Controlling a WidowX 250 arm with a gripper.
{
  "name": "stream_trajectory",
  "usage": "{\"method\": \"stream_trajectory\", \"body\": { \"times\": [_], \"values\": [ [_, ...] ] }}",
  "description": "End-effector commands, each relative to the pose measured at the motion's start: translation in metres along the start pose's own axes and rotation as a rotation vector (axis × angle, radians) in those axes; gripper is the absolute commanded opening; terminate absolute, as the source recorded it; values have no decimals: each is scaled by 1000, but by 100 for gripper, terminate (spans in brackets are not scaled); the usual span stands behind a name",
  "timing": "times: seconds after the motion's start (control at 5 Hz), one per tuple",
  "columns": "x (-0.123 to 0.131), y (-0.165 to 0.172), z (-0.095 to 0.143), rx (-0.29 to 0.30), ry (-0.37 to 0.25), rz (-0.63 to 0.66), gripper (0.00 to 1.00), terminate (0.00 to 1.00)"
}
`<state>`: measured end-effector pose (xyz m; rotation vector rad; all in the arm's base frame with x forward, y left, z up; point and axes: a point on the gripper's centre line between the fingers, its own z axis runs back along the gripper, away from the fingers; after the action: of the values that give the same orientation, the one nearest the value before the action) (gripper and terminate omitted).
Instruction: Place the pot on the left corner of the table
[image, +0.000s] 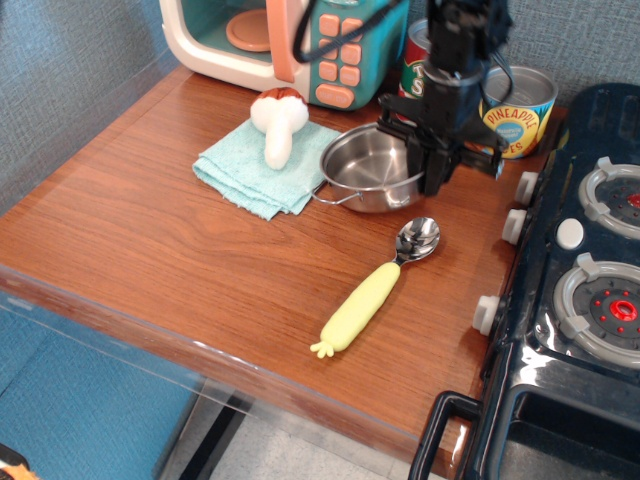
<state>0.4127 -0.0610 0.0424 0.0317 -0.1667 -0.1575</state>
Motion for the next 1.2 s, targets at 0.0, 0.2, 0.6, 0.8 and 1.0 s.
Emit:
{"method": "stream_trajectory", "body": {
  "times": [0.0, 0.2, 0.6, 0.8, 1.0],
  "values": [
    [-33, 33, 98, -43, -202, 53, 0, 0],
    [-72, 56, 102, -10, -146, 86, 0, 0],
    [-137, 126, 84, 46, -104, 202, 0, 0],
    [-142, 148, 67, 168, -36, 144, 0, 0],
    [-147, 155, 42, 173, -4, 129, 0, 0]
  ]
}}
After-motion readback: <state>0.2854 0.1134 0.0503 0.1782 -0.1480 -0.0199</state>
